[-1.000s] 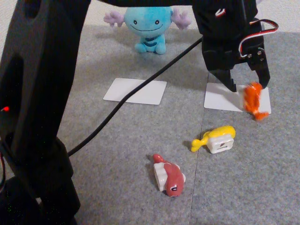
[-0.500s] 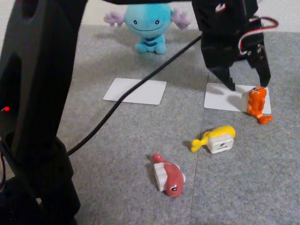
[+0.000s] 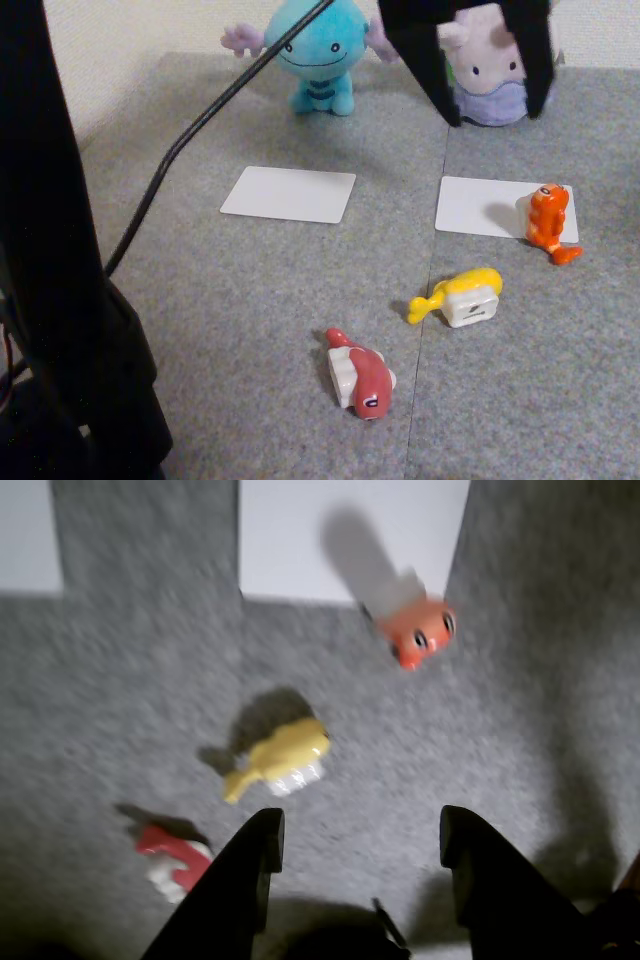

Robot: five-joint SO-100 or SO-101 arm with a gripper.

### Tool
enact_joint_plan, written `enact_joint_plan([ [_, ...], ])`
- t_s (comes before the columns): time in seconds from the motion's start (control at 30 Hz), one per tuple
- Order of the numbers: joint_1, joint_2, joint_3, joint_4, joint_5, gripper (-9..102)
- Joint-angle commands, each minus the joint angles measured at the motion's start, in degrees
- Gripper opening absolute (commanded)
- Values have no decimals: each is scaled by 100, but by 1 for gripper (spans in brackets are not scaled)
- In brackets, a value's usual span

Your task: Wooper wants to eat egg sudhi, and Goomy wants to eat shrimp sushi

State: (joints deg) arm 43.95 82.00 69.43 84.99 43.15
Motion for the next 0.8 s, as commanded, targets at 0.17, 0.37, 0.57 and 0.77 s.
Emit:
enact_joint_plan([
  [0.17, 923, -185, -246, -527, -958, 18],
  [0.37, 809, -1283, -290, -1591, -1072, 18],
  [0.57, 413, -1749, -308, -2013, -1011, 7],
  [0.77, 70, -1793, -308, -2039, -984, 6],
])
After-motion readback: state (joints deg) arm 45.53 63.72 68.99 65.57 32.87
